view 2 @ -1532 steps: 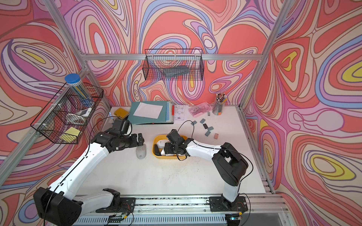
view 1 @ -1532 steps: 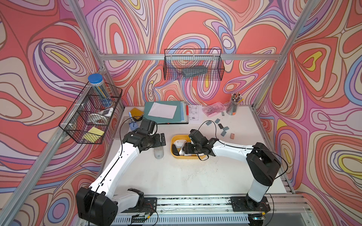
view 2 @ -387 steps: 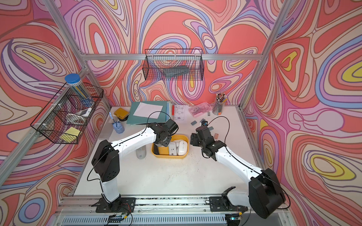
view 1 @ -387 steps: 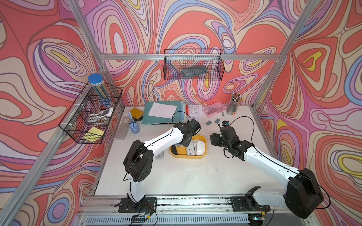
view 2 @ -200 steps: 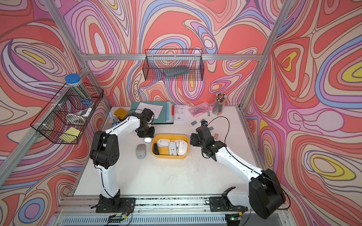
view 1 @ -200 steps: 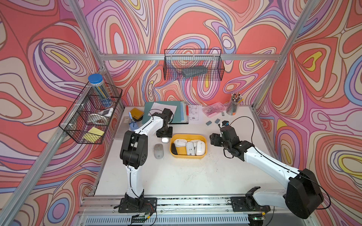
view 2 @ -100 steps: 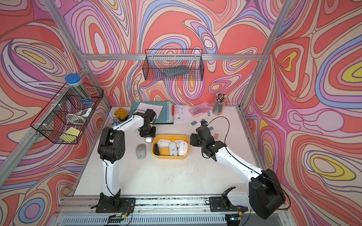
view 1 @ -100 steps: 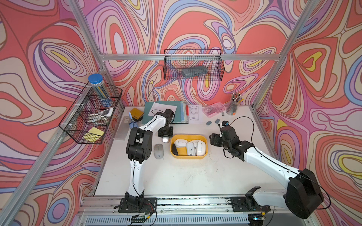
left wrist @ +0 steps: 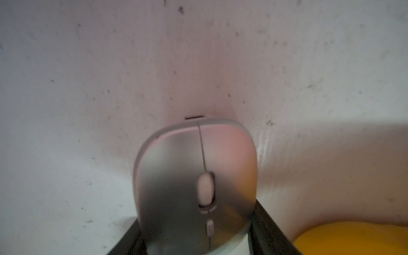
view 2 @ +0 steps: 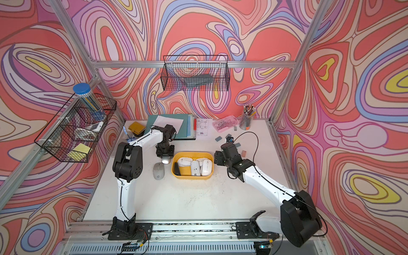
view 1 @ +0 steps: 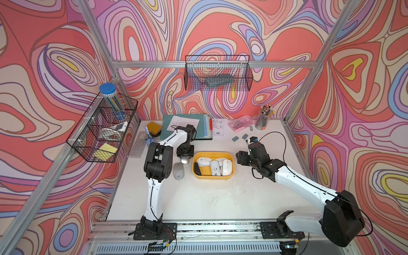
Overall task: Take out the mouse from the storage box
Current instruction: Place the mouse at the center of the board.
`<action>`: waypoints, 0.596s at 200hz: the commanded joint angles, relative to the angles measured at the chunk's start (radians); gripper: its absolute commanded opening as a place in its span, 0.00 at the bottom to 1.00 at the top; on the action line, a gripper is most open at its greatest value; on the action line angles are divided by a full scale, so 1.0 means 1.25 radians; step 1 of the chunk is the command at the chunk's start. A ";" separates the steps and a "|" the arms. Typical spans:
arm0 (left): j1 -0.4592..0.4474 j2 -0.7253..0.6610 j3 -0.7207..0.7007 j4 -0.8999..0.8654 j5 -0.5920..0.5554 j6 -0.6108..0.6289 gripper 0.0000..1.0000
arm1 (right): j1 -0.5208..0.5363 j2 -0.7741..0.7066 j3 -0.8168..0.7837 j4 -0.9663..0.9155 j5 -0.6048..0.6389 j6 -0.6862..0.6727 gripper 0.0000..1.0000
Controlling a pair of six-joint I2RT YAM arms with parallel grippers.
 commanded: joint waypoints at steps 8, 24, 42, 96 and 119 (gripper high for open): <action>-0.001 0.028 0.008 -0.042 -0.020 -0.007 0.57 | -0.005 -0.025 -0.011 0.010 -0.003 -0.009 0.73; 0.000 0.035 0.017 -0.049 -0.021 -0.005 0.63 | -0.005 -0.027 -0.011 0.010 -0.007 -0.009 0.73; 0.000 0.045 0.026 -0.055 -0.024 0.000 0.67 | -0.005 -0.031 -0.013 0.015 -0.014 -0.009 0.74; 0.003 0.081 0.064 -0.088 -0.009 0.017 0.79 | -0.005 -0.019 -0.003 0.025 -0.067 -0.016 0.75; 0.004 0.065 0.062 -0.093 -0.038 0.014 0.82 | -0.003 0.008 0.018 0.023 -0.110 -0.016 0.75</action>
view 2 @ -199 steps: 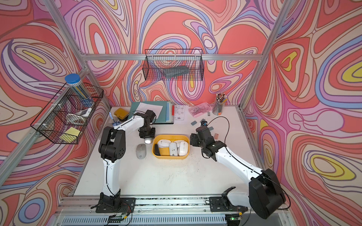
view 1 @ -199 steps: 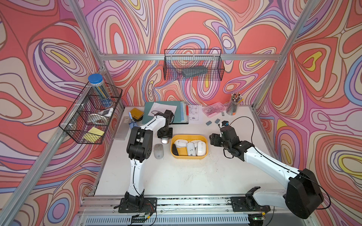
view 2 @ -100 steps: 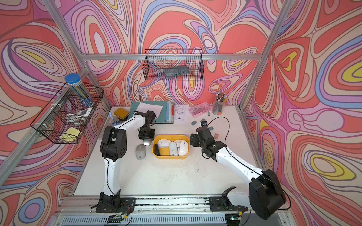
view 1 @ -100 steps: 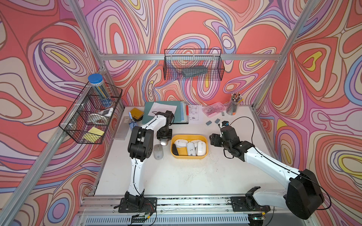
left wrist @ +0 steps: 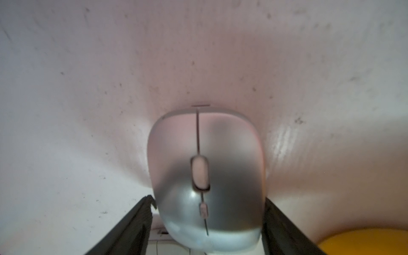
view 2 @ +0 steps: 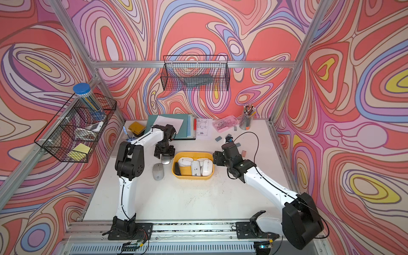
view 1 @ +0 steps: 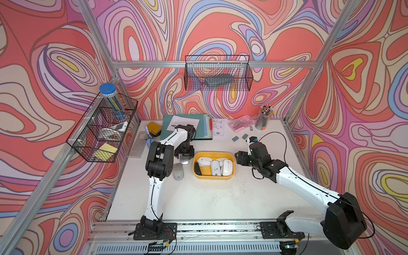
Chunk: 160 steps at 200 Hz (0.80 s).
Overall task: Take out the mouse from the storage box
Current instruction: Place the mouse at the center of the board, then adjust the mouse in the storage box.
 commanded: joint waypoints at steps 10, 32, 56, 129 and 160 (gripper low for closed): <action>-0.001 -0.001 0.001 -0.020 -0.044 0.001 0.84 | -0.001 0.037 0.037 0.008 -0.065 -0.009 0.75; 0.000 -0.084 -0.010 -0.012 -0.116 -0.008 0.91 | 0.013 0.066 0.072 -0.013 -0.066 -0.006 0.74; -0.001 -0.206 -0.055 0.027 -0.143 -0.042 0.92 | 0.066 0.107 0.119 -0.027 -0.045 -0.006 0.72; -0.001 -0.496 -0.219 0.112 -0.033 -0.069 0.90 | 0.242 0.369 0.312 -0.026 -0.105 0.022 0.66; 0.000 -0.520 -0.227 0.126 -0.027 -0.069 0.90 | 0.247 0.463 0.360 -0.026 -0.168 0.035 0.65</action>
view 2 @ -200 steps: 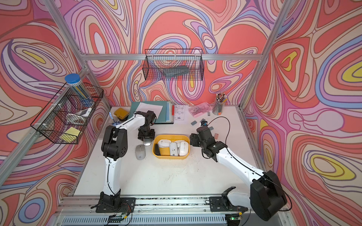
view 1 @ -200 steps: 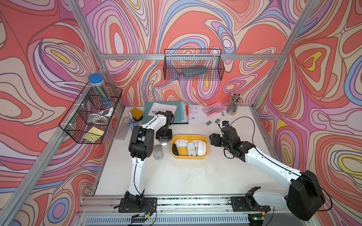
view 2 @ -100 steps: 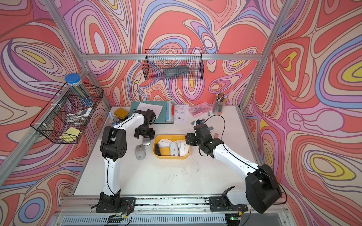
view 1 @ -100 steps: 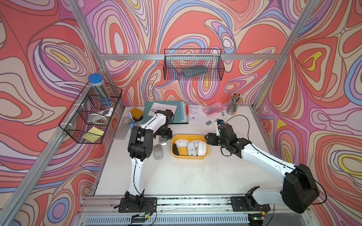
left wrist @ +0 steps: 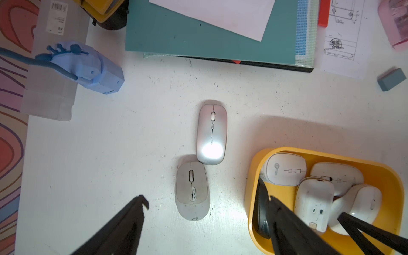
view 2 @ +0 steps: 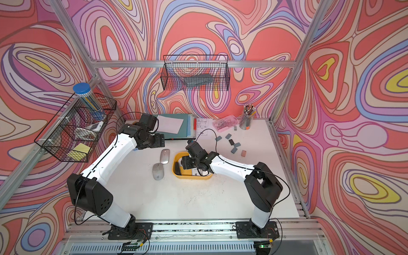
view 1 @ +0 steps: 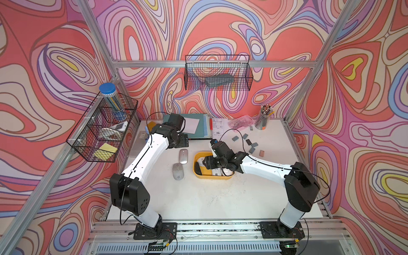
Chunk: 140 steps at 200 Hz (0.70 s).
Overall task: Take out the mouse from the storage box
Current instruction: Adjust the mouse in the storage box.
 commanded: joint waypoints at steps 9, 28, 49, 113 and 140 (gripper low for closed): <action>0.000 -0.006 -0.016 0.022 0.032 -0.009 0.89 | 0.002 0.068 0.042 0.005 -0.079 0.025 0.65; 0.000 -0.014 -0.022 0.027 0.045 -0.009 0.89 | 0.004 0.093 0.054 0.007 -0.099 0.033 0.64; 0.000 -0.025 -0.024 0.030 0.045 -0.008 0.89 | 0.008 0.099 0.055 0.021 -0.120 0.039 0.64; 0.001 -0.042 -0.029 0.036 0.056 -0.006 0.89 | 0.022 0.168 0.121 -0.016 -0.123 0.039 0.64; 0.001 -0.048 -0.031 0.039 0.060 -0.004 0.89 | 0.025 0.187 0.137 -0.041 -0.096 0.038 0.58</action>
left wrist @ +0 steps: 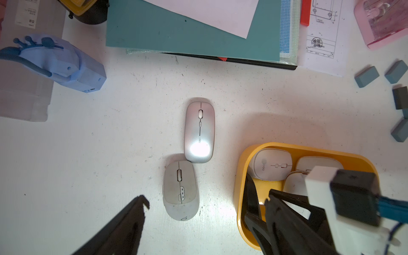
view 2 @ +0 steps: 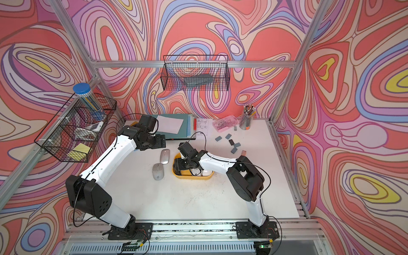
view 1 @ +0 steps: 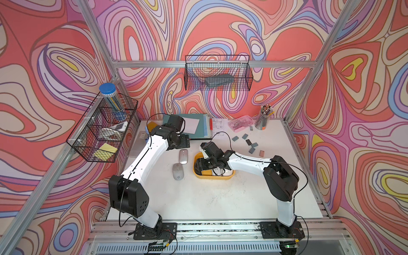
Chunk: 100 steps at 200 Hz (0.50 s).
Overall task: Take out the mouse from the storage box
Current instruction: Adjust the mouse in the storage box.
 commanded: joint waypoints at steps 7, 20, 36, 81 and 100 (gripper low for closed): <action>0.000 -0.028 -0.012 0.011 0.011 0.000 0.89 | 0.006 0.019 0.013 -0.039 0.024 0.005 0.56; 0.001 -0.029 -0.012 0.010 0.012 -0.001 0.89 | 0.006 0.019 0.013 -0.041 0.025 0.004 0.54; 0.000 -0.029 -0.011 0.012 0.019 -0.001 0.88 | 0.006 0.025 0.017 -0.044 0.019 0.004 0.49; 0.001 -0.034 -0.016 0.016 0.024 0.004 0.88 | 0.007 0.057 0.047 -0.084 0.028 -0.001 0.18; 0.000 -0.035 -0.017 0.018 0.026 0.005 0.88 | 0.007 0.032 0.033 -0.076 0.049 -0.004 0.14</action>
